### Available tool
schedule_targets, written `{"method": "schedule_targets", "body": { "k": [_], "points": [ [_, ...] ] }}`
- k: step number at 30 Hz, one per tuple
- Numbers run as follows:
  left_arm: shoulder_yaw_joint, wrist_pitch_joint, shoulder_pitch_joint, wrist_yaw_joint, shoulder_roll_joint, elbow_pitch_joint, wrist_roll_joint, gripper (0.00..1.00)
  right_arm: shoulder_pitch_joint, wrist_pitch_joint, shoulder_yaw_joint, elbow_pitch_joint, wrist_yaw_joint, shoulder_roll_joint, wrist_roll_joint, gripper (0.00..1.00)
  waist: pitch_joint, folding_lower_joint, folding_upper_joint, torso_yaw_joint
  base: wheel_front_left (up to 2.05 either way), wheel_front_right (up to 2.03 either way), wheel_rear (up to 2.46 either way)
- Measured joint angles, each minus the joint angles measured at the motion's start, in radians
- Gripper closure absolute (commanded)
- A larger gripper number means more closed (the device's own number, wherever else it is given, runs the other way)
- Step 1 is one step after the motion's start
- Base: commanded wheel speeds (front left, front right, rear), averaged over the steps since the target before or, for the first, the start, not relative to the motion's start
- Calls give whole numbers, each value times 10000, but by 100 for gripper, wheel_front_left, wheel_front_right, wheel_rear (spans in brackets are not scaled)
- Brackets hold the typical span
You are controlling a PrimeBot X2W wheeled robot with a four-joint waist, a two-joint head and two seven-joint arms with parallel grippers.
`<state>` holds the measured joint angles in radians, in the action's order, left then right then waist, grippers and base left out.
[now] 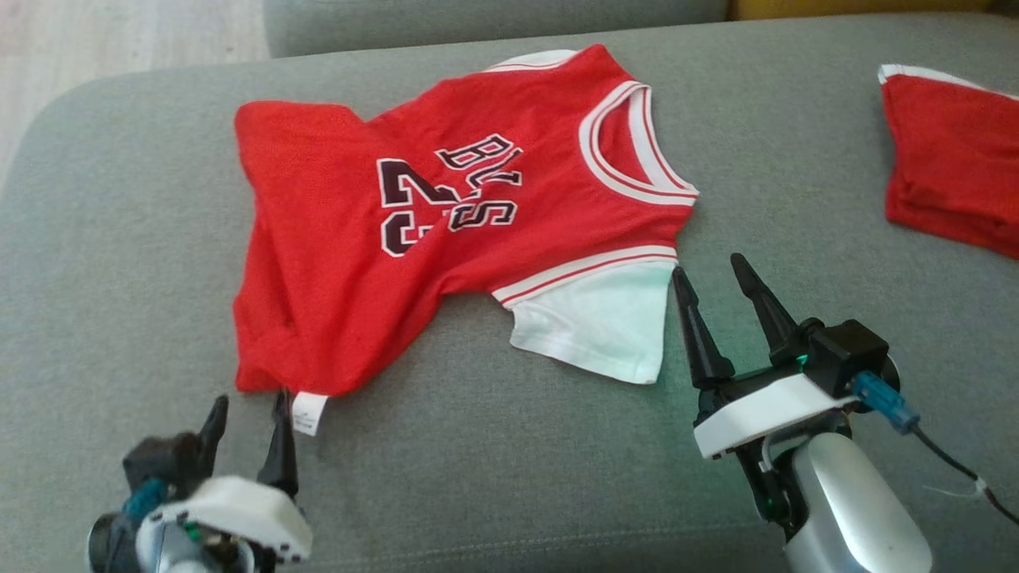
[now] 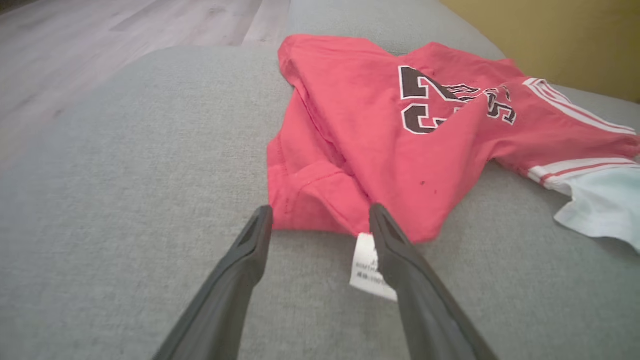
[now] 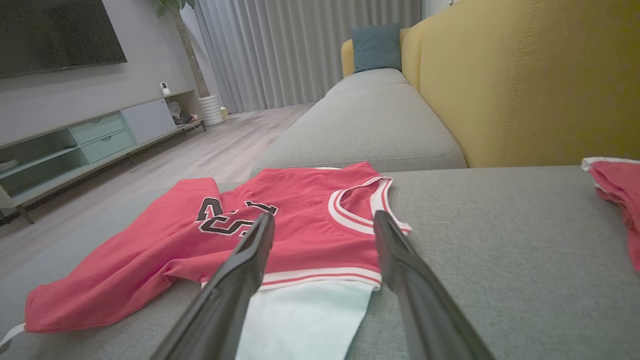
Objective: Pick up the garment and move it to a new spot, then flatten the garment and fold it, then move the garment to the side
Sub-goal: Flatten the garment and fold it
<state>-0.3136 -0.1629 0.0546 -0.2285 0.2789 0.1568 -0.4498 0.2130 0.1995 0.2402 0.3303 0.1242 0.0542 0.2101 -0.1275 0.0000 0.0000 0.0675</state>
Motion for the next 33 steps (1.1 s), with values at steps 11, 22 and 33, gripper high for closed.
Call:
{"method": "schedule_targets", "body": {
  "k": [11, 22, 33],
  "points": [
    [464, 67, -1415, 257, -360, 1962, -784, 0, 30, 0, -21, -107, 0, 0, -4, 0, -545, 0, 0, 309, 0, 0, 0],
    [650, -8, -2020, 366, -485, 2725, -1103, 19, 283, 82, -19, -105, 0, 0, -2, 0, -917, 0, 0, 437, 0, 0, 0],
    [621, -52, -2229, 403, -483, 2809, -1101, 98, 387, 211, -17, 71, 0, 0, 75, 0, -1061, 0, 0, 562, 0, 0, 0]
  ]
}}
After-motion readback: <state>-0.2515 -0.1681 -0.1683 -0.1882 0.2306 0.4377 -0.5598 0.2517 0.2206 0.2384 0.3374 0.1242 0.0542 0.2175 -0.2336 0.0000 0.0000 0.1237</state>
